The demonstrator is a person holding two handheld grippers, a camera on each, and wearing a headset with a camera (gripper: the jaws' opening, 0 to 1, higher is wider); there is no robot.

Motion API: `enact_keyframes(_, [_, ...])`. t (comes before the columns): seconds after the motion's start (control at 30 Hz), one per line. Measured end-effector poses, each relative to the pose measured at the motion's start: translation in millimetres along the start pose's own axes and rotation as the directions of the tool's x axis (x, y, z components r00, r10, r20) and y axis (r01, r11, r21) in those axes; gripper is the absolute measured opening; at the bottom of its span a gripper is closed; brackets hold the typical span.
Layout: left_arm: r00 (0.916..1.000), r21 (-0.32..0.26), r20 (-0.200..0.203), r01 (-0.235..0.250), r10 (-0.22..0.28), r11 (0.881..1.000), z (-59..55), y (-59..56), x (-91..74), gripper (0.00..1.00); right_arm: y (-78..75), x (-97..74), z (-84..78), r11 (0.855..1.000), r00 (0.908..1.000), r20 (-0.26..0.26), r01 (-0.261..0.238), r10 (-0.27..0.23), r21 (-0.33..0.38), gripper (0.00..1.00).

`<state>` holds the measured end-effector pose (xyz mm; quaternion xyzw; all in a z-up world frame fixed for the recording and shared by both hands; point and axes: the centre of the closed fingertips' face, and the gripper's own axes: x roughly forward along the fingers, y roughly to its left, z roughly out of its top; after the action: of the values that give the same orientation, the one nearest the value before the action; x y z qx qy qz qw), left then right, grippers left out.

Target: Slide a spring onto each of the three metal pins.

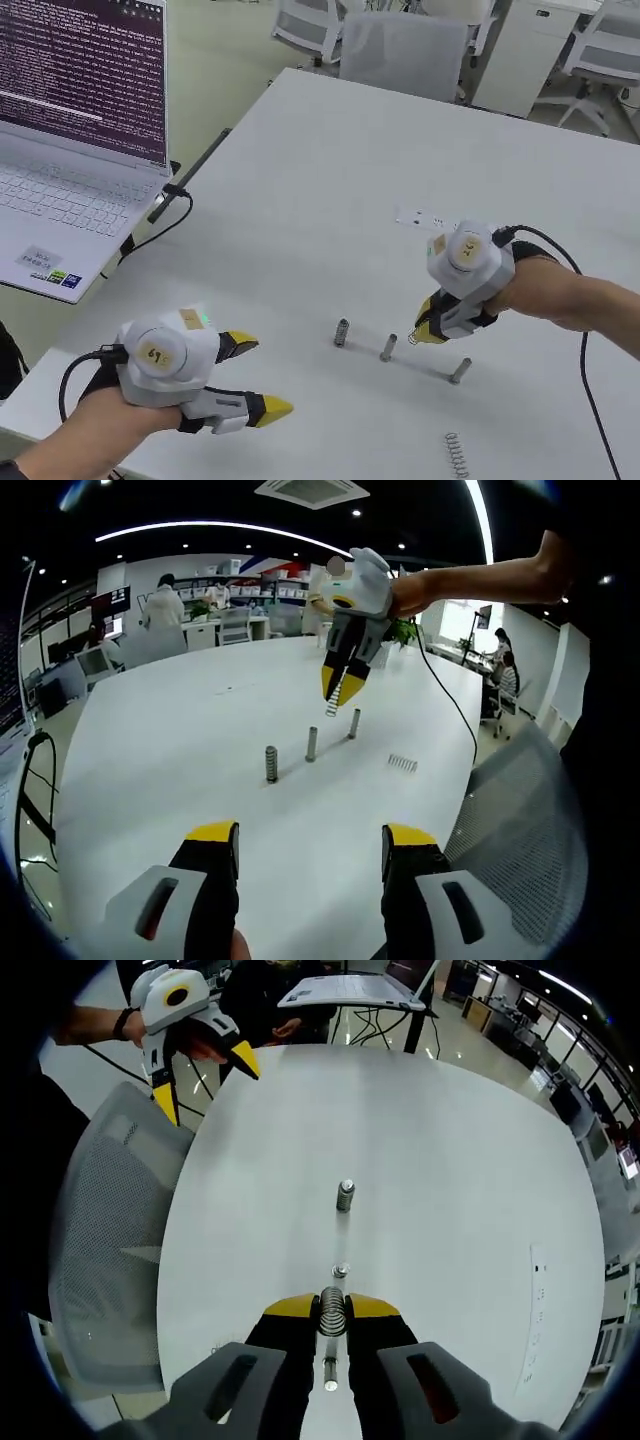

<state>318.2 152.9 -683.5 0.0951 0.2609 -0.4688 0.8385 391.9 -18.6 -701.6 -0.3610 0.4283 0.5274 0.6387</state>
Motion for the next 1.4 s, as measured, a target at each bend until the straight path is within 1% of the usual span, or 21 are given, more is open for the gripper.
enact_keyframes(0.1, [1.0000,-0.004,0.001,-0.006,0.006,1.000,0.2,2.2,-1.6,0.52,-1.3,1.4,1.6,1.000,1.0000,-0.003,-0.001,0.001,-0.007,0.08])
enact_keyframes(0.97, [0.9996,-0.025,-0.004,-0.027,0.027,0.999,-4.2,9.2,-11.8,0.53,-7.8,18.2,11.7,0.999,0.9995,-0.014,-0.030,0.030,-0.027,0.09])
enact_keyframes(1.17, [0.9995,-0.030,-0.005,-0.032,0.031,0.999,-6.3,10.9,-13.7,0.53,-6.7,23.7,10.6,0.998,0.9987,-0.034,-0.040,0.038,-0.040,0.09])
enact_keyframes(1.3, [0.9994,-0.034,-0.006,-0.036,0.035,0.999,-8.1,11.8,-15.3,0.53,-7.3,25.7,12.1,0.998,0.9988,-0.030,-0.039,0.038,-0.041,0.09])
enact_keyframes(1.4, [0.9993,-0.036,-0.008,-0.037,0.037,0.999,-9.5,12.5,-15.9,0.53,-6.8,29.2,9.6,0.998,0.9979,-0.050,-0.043,0.040,-0.054,0.09])
